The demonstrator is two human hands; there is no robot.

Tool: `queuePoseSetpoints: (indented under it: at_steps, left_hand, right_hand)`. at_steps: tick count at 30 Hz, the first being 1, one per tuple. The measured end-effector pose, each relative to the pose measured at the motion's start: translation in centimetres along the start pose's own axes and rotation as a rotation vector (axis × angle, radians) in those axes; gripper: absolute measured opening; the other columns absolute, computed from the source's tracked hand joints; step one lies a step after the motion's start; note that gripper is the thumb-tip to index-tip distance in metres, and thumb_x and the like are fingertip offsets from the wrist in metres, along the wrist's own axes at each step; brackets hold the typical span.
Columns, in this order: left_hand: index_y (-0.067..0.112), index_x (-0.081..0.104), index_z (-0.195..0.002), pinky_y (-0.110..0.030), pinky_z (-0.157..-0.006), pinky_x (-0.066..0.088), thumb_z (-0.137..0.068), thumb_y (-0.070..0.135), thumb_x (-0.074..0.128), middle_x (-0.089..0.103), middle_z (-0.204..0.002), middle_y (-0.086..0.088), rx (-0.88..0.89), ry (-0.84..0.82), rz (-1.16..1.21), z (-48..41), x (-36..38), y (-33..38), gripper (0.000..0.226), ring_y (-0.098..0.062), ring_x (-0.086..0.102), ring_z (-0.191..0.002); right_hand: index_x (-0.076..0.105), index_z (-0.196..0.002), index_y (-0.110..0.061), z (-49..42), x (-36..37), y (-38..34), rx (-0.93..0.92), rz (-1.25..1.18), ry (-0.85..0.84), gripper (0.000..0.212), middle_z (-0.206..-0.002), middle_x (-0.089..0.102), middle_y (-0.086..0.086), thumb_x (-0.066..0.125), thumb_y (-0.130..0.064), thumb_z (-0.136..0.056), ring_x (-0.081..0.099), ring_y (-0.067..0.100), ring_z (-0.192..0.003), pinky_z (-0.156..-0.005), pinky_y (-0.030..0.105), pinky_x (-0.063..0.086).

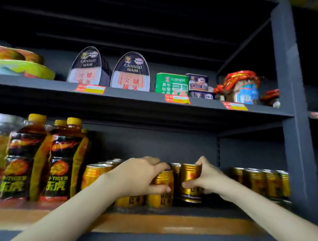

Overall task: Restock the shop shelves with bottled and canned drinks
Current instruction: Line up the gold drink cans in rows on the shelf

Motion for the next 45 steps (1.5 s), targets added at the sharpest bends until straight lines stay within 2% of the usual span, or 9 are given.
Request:
queuePoseSetpoints:
  at_steps: [11, 17, 20, 25, 30, 34, 37, 41, 45]
  left_hand:
    - [0.029, 0.033, -0.144, -0.031, -0.093, 0.042, -0.093, 0.065, 0.035, 0.045, -0.142, 0.003, 0.004, 0.069, 0.001, 0.0, 0.1, 0.2, 0.063, -0.016, 0.043, -0.128]
    - [0.03, 0.034, -0.144, -0.03, -0.103, 0.035, -0.092, 0.067, 0.033, 0.047, -0.141, 0.005, -0.055, 0.092, 0.003, 0.2, -0.5, 0.4, 0.064, -0.014, 0.044, -0.127]
    - [0.027, 0.041, -0.14, -0.029, -0.099, 0.037, -0.095, 0.063, 0.028, 0.053, -0.131, 0.005, -0.128, 0.269, -0.029, -0.1, -1.6, 1.7, 0.059, -0.015, 0.05, -0.121]
    - [0.018, 0.062, -0.116, -0.029, -0.074, 0.052, -0.088, 0.045, 0.038, 0.066, -0.103, 0.002, -0.158, 0.614, 0.146, -1.7, -3.5, 7.9, 0.047, -0.016, 0.064, -0.089]
    - [0.012, 0.06, -0.117, -0.031, -0.079, 0.051, -0.087, 0.034, 0.046, 0.063, -0.109, -0.004, -0.147, 0.821, 0.269, -5.2, -5.5, 16.5, 0.04, -0.02, 0.061, -0.096]
    - [0.011, 0.054, -0.122, -0.037, -0.093, 0.048, -0.085, 0.033, 0.051, 0.059, -0.123, -0.013, -0.159, 0.877, 0.255, -9.8, -5.3, 24.0, 0.043, -0.028, 0.056, -0.111]
    - [0.011, 0.057, -0.121, -0.044, -0.103, 0.038, -0.083, 0.034, 0.051, 0.058, -0.127, -0.017, -0.246, 0.839, 0.174, -13.8, -4.6, 28.6, 0.045, -0.03, 0.047, -0.12]
    - [0.01, 0.066, -0.113, -0.062, -0.11, 0.018, -0.083, 0.035, 0.049, 0.06, -0.127, -0.02, -0.431, 0.659, 0.071, -19.0, -2.8, 32.0, 0.043, -0.035, 0.048, -0.125]
    - [0.01, 0.068, -0.109, -0.056, -0.108, 0.033, -0.069, 0.034, 0.076, 0.061, -0.124, -0.022, -0.463, 0.399, 0.017, -23.8, -0.9, 33.1, 0.047, -0.038, 0.053, -0.123]
  right_hand:
    - [0.032, -0.105, -0.026, -1.0, 1.8, -0.7, -0.085, 0.214, -0.024, 0.071, -0.104, 0.056, -0.003, 0.086, -0.046, -0.063, 0.058, 0.009, -0.088, -0.059, 0.02, 0.043]
    - [0.03, -0.129, -0.025, 0.1, 1.5, -1.5, -0.102, 0.313, -0.072, 0.076, -0.128, 0.049, 0.002, 0.076, -0.052, -0.075, 0.054, 0.015, -0.105, -0.078, 0.026, 0.049]
    - [0.032, -0.138, -0.026, 2.5, -0.8, -2.7, -0.19, 0.454, 0.077, 0.067, -0.14, 0.041, 0.001, 0.063, -0.052, -0.086, 0.051, 0.02, -0.119, -0.092, 0.033, 0.049]
    - [0.038, -0.134, -0.028, 8.8, -6.2, -3.7, -0.445, 0.555, 0.391, 0.037, -0.126, 0.047, -0.009, 0.045, -0.039, -0.099, 0.054, 0.01, -0.105, -0.078, 0.021, 0.045]
    - [0.054, -0.106, -0.026, 13.6, -13.1, 1.2, -0.624, 0.436, 0.655, 0.017, -0.095, 0.053, -0.017, 0.044, -0.034, -0.093, 0.053, 0.0, -0.083, -0.066, 0.011, 0.043]
    - [0.053, -0.107, -0.024, 14.7, -19.4, 9.4, -0.64, 0.351, 0.806, 0.014, -0.092, 0.048, -0.018, 0.049, -0.027, -0.094, 0.049, -0.006, -0.083, -0.069, 0.002, 0.039]
    - [0.045, -0.125, -0.026, 12.3, -23.1, 16.3, -0.449, 0.411, 0.686, 0.033, -0.113, 0.047, -0.014, 0.055, -0.028, -0.094, 0.054, 0.003, -0.094, -0.068, 0.007, 0.042]
    - [0.015, -0.147, -0.031, 6.5, -25.6, 23.8, -0.216, 0.496, 0.432, 0.065, -0.147, 0.03, -0.002, 0.055, -0.032, -0.096, 0.041, 0.014, -0.13, -0.092, 0.023, 0.045]
    - [-0.001, -0.15, -0.038, 0.1, -26.2, 28.3, -0.072, 0.47, 0.102, 0.081, -0.158, 0.009, 0.01, 0.058, -0.03, -0.095, 0.028, 0.034, -0.141, -0.108, 0.039, 0.039]
Point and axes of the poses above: each hand's wrist, its own z-axis away from the middle knuckle, its own x-axis out of the palm, y = z × x, the point moved 6 cm from there along -z, towards the middle knuckle
